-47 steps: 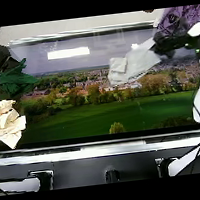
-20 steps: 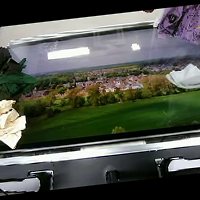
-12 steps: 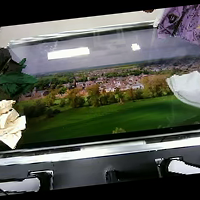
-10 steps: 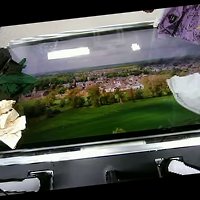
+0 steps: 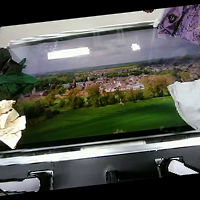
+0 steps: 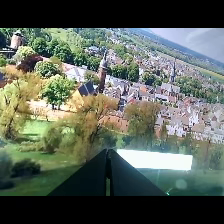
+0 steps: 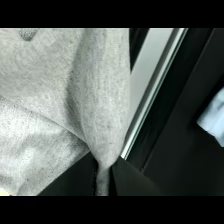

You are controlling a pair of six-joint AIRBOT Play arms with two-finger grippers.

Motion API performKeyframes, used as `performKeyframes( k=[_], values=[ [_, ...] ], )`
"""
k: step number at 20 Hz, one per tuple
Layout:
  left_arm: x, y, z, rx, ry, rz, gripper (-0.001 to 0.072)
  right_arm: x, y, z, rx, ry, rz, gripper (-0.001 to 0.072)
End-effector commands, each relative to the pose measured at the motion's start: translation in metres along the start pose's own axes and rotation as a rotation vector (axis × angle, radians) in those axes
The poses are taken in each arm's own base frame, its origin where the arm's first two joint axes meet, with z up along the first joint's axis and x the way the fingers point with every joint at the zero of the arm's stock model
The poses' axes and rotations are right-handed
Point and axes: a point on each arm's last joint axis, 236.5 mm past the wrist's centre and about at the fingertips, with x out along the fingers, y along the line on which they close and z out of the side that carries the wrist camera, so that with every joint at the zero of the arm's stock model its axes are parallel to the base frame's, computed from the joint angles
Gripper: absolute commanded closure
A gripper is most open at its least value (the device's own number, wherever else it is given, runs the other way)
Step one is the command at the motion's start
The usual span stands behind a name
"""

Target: Fold the clothes and pants, and hang the long-sleeved shirts on hangers.

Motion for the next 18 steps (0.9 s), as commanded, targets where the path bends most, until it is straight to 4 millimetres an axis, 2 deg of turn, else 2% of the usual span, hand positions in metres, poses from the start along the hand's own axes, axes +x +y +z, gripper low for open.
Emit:
performKeyframes(
  k=[1, 4, 5, 6, 7, 10, 11, 13, 14, 15, 16, 17, 18],
  values=[
    [0.000, 0.000, 0.000, 0.000, -0.001, 0.000, 0.0690, 0.006, -0.010, -0.007, -0.013, 0.021, -0.047, 0.0678],
    [0.000, 0.000, 0.000, 0.000, -0.001, 0.000, 0.0690, 0.006, -0.011, -0.007, -0.014, 0.021, -0.051, 0.0677],
    [0.000, 0.000, 0.000, 0.000, 0.000, 0.000, 0.0690, 0.006, -0.012, -0.008, -0.014, 0.025, -0.054, 0.0657],
    [0.000, 0.000, 0.000, 0.000, 0.000, 0.000, 0.0690, 0.006, -0.014, -0.009, -0.014, 0.029, -0.064, 0.0594],
    [0.000, 0.000, 0.000, 0.000, -0.001, 0.000, 0.0690, 0.006, -0.017, -0.011, -0.015, 0.036, -0.078, 0.0492],
    [0.000, 0.001, 0.000, -0.001, 0.000, 0.001, 0.0690, 0.003, -0.035, -0.014, -0.093, 0.056, -0.150, 0.0300],
    [0.001, 0.001, 0.000, -0.001, 0.001, 0.001, 0.0690, 0.000, -0.038, -0.011, -0.126, 0.042, -0.155, 0.0272],
    [0.003, 0.002, 0.000, -0.003, 0.004, 0.002, 0.0690, -0.016, -0.026, 0.003, -0.129, -0.042, -0.069, 0.0283],
    [0.004, 0.003, -0.001, -0.006, 0.009, 0.003, 0.0690, -0.029, -0.009, 0.013, -0.132, -0.099, 0.028, 0.0334],
    [0.006, 0.004, -0.002, -0.009, 0.015, 0.004, 0.0690, -0.050, 0.017, 0.023, -0.160, -0.165, 0.167, 0.0467],
    [0.008, 0.005, -0.004, -0.003, 0.021, 0.005, 0.0690, -0.074, 0.046, 0.029, -0.196, -0.224, 0.315, 0.0564],
    [0.008, 0.004, -0.005, 0.028, 0.023, 0.005, 0.0690, -0.104, 0.077, 0.030, -0.241, -0.272, 0.481, 0.0637],
    [0.009, 0.004, -0.005, 0.065, 0.024, 0.007, 0.0691, -0.130, 0.102, 0.027, -0.284, -0.313, 0.596, 0.0662]
  ],
)
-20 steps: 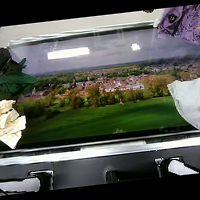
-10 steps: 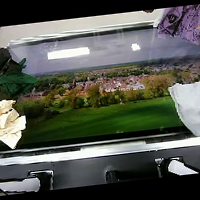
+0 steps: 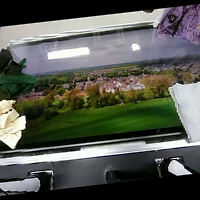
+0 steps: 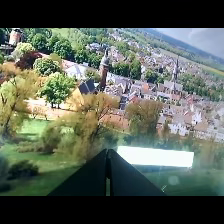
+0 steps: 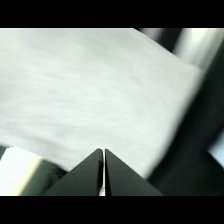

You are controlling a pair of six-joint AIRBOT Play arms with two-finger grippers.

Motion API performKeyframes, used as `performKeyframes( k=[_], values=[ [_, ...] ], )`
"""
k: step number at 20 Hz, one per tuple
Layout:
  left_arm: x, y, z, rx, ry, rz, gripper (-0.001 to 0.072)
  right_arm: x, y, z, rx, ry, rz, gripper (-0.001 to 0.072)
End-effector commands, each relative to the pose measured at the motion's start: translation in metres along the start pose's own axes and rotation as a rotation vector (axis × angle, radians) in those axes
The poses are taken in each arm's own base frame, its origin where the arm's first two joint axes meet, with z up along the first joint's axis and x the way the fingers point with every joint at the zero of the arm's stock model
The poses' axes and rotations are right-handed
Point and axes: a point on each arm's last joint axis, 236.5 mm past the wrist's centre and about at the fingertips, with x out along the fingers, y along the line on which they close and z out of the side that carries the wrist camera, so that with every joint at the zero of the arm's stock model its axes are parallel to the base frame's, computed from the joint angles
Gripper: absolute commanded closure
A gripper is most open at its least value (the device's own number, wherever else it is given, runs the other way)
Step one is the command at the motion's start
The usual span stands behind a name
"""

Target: Fold the clothes and pants, and hang the long-sleeved shirts on hangers.

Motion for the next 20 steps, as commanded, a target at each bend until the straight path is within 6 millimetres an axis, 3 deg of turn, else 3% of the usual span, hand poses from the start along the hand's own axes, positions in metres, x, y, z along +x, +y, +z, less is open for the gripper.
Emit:
performKeyframes(
  k=[1, 4, 7, 9, 12, 14, 20],
  values=[
    [0.004, 0.001, -0.003, 0.076, 0.009, 0.016, 0.0690, -0.068, 0.108, 0.030, -0.165, -0.209, 0.425, 0.0680],
    [0.008, -0.004, -0.008, 0.178, 0.017, 0.061, 0.0692, -0.102, 0.187, -0.009, -0.434, -0.270, 0.522, 0.0680],
    [0.013, 0.001, -0.023, 0.258, 0.037, 0.178, 0.0692, -0.135, 0.265, -0.081, -0.700, -0.306, 0.631, 0.0680],
    [0.018, -0.004, -0.036, 0.320, 0.033, 0.195, 0.0692, -0.157, 0.303, -0.130, -0.835, -0.335, 0.710, 0.0680],
    [0.015, -0.018, -0.052, 0.387, -0.036, 0.169, 0.0692, -0.176, 0.327, -0.188, -0.970, -0.338, 0.767, 0.0680],
    [0.008, -0.019, -0.058, 0.394, -0.096, 0.159, 0.0692, -0.179, 0.332, -0.208, -1.045, -0.355, 0.763, 0.0680],
    [0.000, -0.004, -0.077, 0.408, -0.048, 0.207, 0.0689, -0.179, 0.332, -0.212, -1.078, -0.371, 0.745, 0.0679]
  ],
)
